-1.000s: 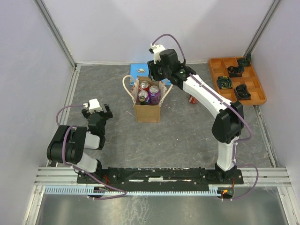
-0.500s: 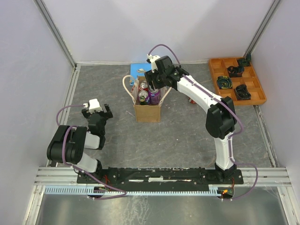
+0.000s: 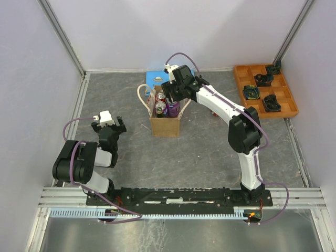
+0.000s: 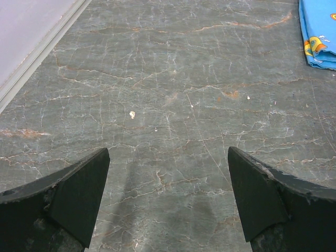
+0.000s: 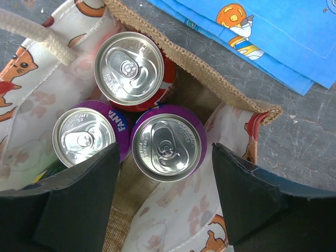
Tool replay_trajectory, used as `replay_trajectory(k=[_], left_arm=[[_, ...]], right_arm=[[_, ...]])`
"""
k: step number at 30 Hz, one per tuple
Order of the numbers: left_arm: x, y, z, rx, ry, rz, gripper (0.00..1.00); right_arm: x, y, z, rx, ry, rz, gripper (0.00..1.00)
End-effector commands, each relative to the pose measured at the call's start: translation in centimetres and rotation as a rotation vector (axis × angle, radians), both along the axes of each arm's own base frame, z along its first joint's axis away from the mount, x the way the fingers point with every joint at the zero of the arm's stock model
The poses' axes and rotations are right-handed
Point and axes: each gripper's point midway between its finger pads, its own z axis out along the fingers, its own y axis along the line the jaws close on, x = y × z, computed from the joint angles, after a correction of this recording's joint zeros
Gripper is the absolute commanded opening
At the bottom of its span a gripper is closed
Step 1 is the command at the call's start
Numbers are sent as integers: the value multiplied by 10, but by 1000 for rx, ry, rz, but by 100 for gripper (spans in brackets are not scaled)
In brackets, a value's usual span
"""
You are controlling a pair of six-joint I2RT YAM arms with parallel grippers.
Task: Take the beverage out of the canvas bag
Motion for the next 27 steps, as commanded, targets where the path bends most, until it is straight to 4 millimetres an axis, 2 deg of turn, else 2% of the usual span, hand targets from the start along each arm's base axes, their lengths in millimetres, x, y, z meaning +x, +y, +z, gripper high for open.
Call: replay_trajectory(k=[1,14,27], left_arm=[[8,4,18,31,-56,16,99],[8,3,18,31,-56,15,99],[8,4,18,31,-56,16,99]], right_arm=[[3,-1,-5,-23,-10,-16,79],[9,-7,-23,-76,-6,-45,80],[12,-3,-54,-102,46,-45,84]])
